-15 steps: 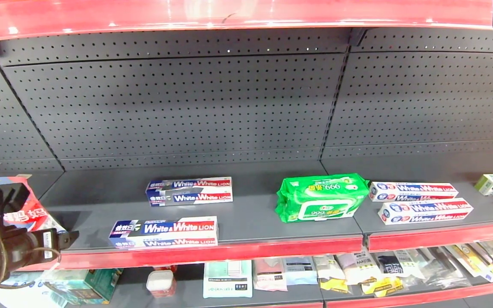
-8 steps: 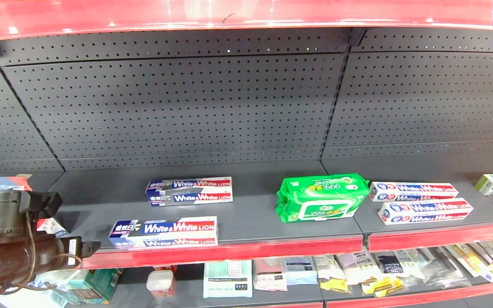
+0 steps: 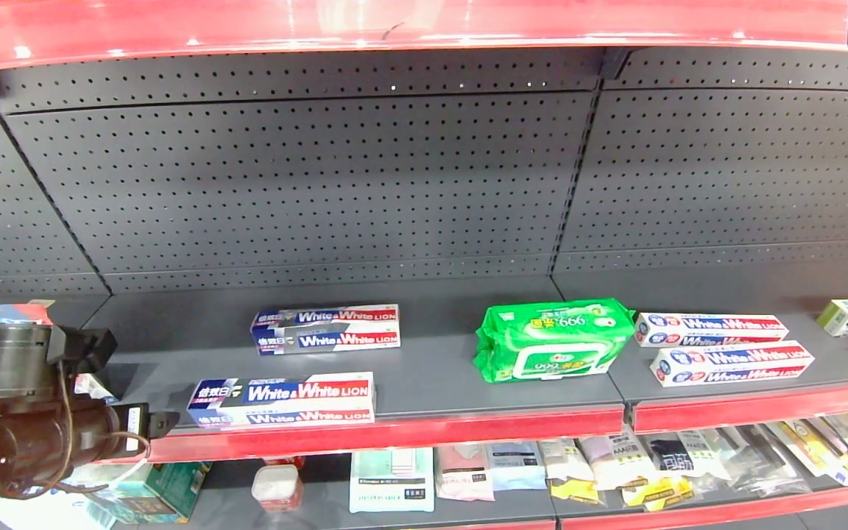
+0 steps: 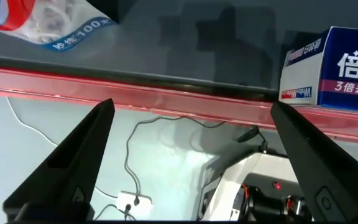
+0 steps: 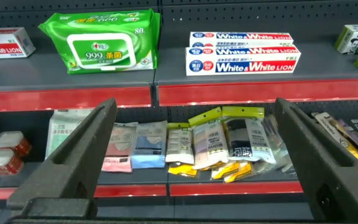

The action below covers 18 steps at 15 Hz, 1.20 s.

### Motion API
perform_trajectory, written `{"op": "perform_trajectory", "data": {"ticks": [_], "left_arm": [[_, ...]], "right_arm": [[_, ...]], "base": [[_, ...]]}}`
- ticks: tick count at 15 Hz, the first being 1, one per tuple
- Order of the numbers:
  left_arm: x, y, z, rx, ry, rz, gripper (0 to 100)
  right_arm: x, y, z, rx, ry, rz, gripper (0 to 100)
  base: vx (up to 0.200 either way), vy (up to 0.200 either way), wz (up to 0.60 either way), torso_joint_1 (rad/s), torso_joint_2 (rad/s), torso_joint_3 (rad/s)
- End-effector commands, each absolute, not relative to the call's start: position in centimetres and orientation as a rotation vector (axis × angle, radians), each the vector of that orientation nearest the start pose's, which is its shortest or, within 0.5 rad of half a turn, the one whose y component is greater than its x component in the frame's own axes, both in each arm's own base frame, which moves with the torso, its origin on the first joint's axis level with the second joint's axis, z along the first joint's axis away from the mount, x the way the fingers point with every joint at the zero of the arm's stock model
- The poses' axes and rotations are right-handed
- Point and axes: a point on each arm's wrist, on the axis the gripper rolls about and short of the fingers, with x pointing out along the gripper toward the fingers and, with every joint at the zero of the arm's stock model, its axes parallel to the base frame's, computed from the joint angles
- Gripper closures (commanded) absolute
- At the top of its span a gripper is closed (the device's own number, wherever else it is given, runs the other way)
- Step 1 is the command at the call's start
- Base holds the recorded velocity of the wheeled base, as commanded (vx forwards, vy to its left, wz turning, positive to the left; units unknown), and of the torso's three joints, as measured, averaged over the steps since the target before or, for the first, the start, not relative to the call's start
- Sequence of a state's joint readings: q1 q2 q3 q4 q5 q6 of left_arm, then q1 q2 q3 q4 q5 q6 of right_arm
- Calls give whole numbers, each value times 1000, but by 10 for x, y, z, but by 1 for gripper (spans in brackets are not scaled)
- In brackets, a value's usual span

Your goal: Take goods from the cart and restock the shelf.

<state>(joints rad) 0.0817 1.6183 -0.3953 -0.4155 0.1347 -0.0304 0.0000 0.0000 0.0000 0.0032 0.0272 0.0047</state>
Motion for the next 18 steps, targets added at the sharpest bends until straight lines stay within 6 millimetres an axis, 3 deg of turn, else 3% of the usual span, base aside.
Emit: {"op": "perform_trajectory", "data": {"ticks": [1,18], "left_arm": [[220,21,83,-7,805,215,0],[239,8,81,15,766,159,0]], "right_arm": [[-23,1,75,5,5,28,0],[-23,1,75,5,5,28,0]], "base": [[0,0,0,0,0,0],[0,0,0,0,0,0]]}}
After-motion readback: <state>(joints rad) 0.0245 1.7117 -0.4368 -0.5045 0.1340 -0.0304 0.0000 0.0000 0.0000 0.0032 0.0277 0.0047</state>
